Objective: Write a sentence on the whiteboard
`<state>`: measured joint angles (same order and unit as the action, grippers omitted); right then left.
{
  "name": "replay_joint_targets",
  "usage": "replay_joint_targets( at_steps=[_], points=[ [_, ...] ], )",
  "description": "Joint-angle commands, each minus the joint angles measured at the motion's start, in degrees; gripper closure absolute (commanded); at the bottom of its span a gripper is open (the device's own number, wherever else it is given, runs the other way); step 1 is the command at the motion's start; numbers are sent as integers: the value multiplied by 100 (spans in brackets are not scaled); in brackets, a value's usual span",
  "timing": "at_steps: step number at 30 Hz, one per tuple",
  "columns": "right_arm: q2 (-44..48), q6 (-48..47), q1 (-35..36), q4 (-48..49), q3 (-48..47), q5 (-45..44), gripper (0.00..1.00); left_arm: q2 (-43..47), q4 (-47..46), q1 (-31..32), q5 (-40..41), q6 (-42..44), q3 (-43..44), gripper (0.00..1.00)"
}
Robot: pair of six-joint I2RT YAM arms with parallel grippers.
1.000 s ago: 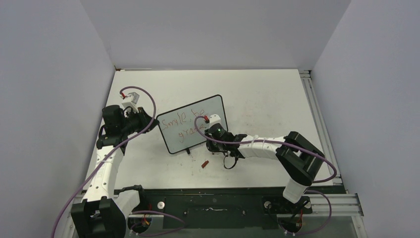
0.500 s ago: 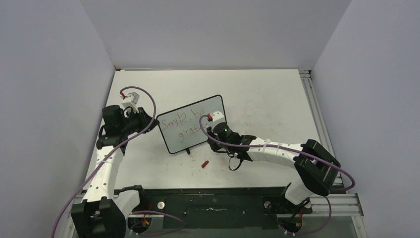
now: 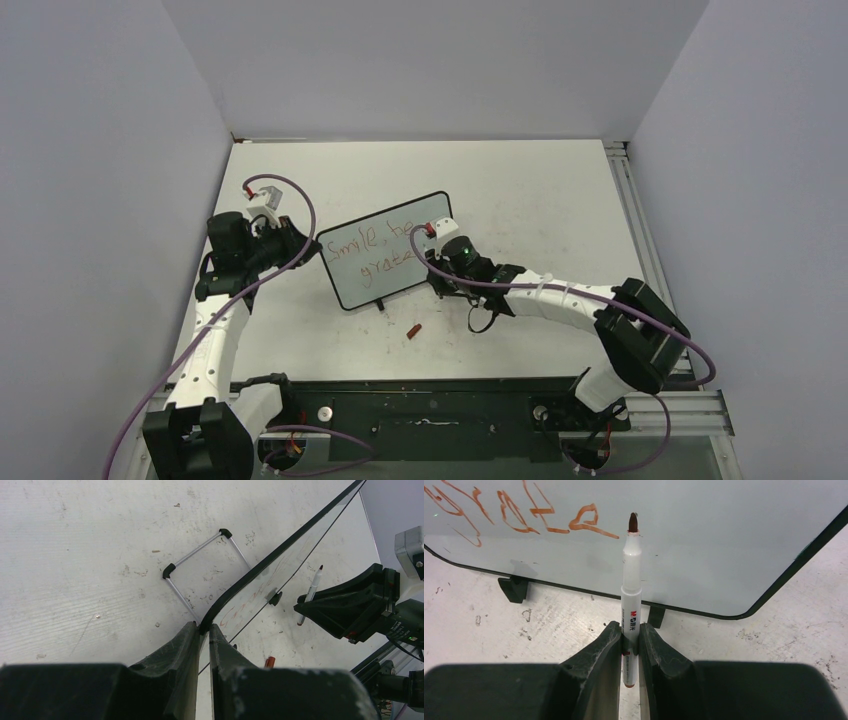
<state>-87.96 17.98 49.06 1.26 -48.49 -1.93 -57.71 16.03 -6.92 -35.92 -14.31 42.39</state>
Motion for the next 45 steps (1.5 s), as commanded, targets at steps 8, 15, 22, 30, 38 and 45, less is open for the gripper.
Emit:
replay_joint_targets(
  at_steps=[8,15,22,30,38,45],
  points=[
    [82,-364,-188,385,-64,606,95,35,83,118,-49,44,52,90],
    [-154,-370,-187,332,-291,596,95,41,77,112,-60,42,59,90],
    [-461,-284,-189,176,-506,577,95,38,75,119,-74,42,62,90],
    [-605,-158,-292,59,-604,497,95,41,76,120,-84,42,66,90],
    [-747,-198,-302,-40,-744,495,95,41,76,114,-82,42,62,90],
    [-846,-229,-306,-106,-879,582,95,41,75,120,-82,36,61,90]
  ],
)
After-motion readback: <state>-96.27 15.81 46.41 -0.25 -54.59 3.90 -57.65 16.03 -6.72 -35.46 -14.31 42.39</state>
